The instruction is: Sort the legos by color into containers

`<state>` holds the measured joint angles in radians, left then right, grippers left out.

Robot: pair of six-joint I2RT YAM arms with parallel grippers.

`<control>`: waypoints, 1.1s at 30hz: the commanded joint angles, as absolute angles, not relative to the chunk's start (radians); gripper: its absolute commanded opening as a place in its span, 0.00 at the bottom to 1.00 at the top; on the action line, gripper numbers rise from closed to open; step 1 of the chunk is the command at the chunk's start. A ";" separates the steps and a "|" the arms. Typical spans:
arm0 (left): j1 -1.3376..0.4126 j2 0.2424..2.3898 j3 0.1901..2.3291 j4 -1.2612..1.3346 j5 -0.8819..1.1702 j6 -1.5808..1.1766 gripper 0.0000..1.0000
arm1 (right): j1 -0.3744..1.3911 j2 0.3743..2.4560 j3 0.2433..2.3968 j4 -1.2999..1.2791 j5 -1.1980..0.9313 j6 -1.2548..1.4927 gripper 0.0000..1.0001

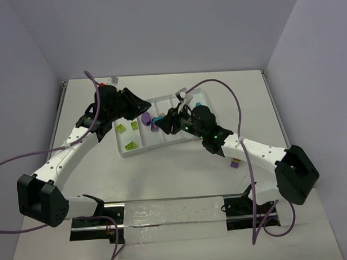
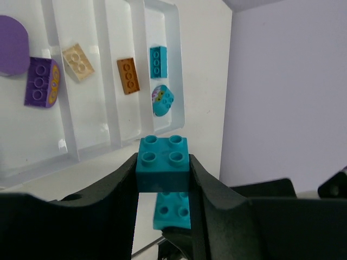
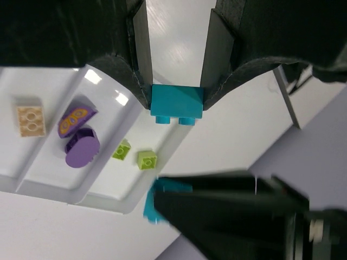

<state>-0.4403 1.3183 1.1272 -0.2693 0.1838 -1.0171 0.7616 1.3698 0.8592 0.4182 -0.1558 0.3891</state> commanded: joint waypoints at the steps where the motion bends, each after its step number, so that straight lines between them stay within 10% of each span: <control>1: -0.411 1.281 1.120 -0.206 0.231 -1.038 0.00 | 0.767 1.272 0.809 0.377 -0.150 0.234 0.00; 24: -0.542 1.535 1.295 -0.261 0.256 -0.930 0.00 | 0.293 1.679 1.200 -0.068 -0.023 0.426 0.09; 33: -0.565 1.670 1.442 -0.288 0.279 -0.918 0.00 | 0.290 1.883 1.408 -0.131 -0.012 0.408 0.58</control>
<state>-0.5508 1.6166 1.3461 -0.2939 0.2464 -0.9391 0.2959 1.8154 1.2894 -0.1081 -0.0175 0.4252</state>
